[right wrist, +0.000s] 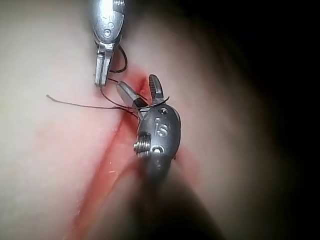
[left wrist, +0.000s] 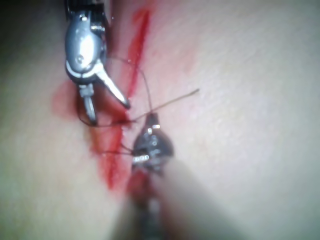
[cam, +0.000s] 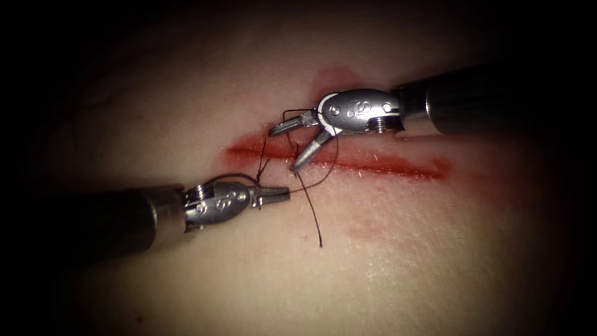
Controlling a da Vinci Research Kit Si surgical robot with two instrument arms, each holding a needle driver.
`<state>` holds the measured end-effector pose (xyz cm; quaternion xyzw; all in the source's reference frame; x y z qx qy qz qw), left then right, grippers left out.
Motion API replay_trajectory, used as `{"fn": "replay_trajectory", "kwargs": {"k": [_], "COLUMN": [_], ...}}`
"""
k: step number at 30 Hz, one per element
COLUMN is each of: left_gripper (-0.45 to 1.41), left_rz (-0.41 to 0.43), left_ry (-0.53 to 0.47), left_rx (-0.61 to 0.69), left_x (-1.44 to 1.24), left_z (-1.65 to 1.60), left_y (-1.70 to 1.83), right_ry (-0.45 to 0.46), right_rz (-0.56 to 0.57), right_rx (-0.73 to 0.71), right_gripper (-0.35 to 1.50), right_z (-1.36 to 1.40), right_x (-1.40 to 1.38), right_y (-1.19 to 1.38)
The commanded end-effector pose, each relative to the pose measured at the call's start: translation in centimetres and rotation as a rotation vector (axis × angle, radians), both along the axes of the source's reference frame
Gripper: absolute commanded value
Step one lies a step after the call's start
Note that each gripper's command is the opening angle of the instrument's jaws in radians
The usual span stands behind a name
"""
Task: Wound Closure
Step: Use the left gripper to wrap the suture around the right gripper once, then use the right gripper to grab the short suture end.
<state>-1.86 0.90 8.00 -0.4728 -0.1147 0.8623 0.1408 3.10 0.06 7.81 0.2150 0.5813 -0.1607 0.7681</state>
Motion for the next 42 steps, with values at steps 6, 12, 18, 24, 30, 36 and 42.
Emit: {"fn": "replay_trajectory", "kwargs": {"k": [6, 12, 18, 24, 30, 36, 42], "left_gripper": [-0.45, -0.45, -0.45, -0.45, -0.45, -0.45, -0.45], "left_rz": [0.002, -0.003, -0.006, -0.012, -0.003, -0.007, -0.01], "left_ry": [-0.002, 0.003, 0.016, 0.032, 0.032, 0.033, 0.033], "left_rx": [0.002, -0.006, 0.002, 0.013, 0.019, 0.023, 0.028], "left_x": [-0.04, -0.11, -0.11, -0.04, 0.02, -0.02, -0.04], "left_z": [0.06, 0.21, 0.54, 0.87, 0.82, 0.75, 0.68], "left_y": [-0.01, 0.05, 0.11, 0.09, 0.08, 0.06, 0.05], "right_ry": [-0.018, 0.03, 0.056, 0.092, 0.088, 0.062, 0.013], "right_rz": [0.001, -0.005, -0.031, -0.083, -0.203, -0.339, -0.395], "right_rx": [-0.035, 0.004, 0.029, 0.047, 0.037, -0.012, -0.043], "right_gripper": [0.67, 0.67, 0.67, 0.69, 0.72, 0.71, 0.71], "right_z": [0.08, -0.01, -0.15, -0.14, -0.1, -0.02, -0.02], "right_x": [0.05, 0.03, 0.01, -0.02, 0.0, 0.04, 0.05], "right_y": [-0.07, -0.14, -0.18, -0.22, -0.43, -0.63, -0.6]}}
